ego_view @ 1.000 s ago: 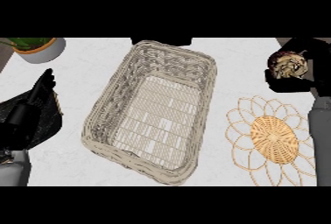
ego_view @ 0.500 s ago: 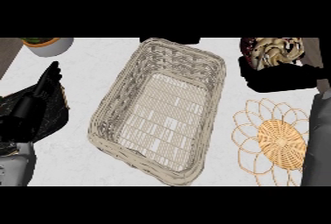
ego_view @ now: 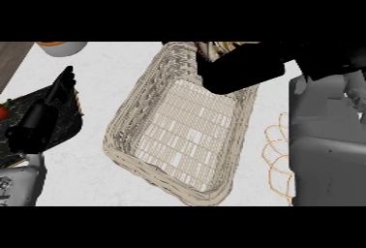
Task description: Pick the cupcake from the placemat and place it in the basket
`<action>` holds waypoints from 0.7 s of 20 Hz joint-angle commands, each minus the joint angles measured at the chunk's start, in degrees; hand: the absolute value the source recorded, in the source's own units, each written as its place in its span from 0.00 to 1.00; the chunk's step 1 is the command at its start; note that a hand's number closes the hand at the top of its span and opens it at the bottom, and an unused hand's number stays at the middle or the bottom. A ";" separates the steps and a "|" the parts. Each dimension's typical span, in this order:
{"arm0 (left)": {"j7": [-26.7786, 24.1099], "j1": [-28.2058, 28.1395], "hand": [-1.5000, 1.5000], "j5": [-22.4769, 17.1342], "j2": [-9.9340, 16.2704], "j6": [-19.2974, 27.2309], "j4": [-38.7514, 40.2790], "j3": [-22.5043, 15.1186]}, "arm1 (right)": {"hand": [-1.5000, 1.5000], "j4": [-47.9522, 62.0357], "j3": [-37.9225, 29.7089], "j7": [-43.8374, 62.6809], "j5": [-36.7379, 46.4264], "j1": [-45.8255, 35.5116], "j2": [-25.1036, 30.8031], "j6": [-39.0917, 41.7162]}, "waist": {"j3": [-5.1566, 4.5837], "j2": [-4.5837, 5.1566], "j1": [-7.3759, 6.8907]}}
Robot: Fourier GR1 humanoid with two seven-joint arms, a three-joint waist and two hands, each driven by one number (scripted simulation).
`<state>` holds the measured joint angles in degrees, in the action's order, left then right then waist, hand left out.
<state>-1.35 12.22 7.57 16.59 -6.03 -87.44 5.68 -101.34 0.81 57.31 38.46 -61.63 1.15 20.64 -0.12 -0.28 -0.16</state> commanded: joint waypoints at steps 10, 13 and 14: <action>0.90 0.31 0.50 0.33 -0.13 0.06 -1.14 0.40 | 1.00 12.51 6.87 12.72 -1.79 -2.90 -0.21 6.92 | 0.03 -0.11 0.60; 0.29 -1.10 0.50 0.10 -0.82 0.03 -1.67 0.12 | 1.00 18.00 7.33 11.56 0.12 -5.55 1.82 8.84 | 0.01 -0.01 -0.06; 0.46 -1.63 0.50 0.97 -0.90 0.46 -2.15 -0.36 | 1.00 17.67 9.63 11.16 1.56 -3.02 1.15 8.37 | 0.04 -0.04 0.10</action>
<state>-0.71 11.54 8.24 15.95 -5.67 -88.93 5.61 -86.55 7.69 60.16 37.82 -64.17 1.78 22.76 -0.09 -0.28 -0.09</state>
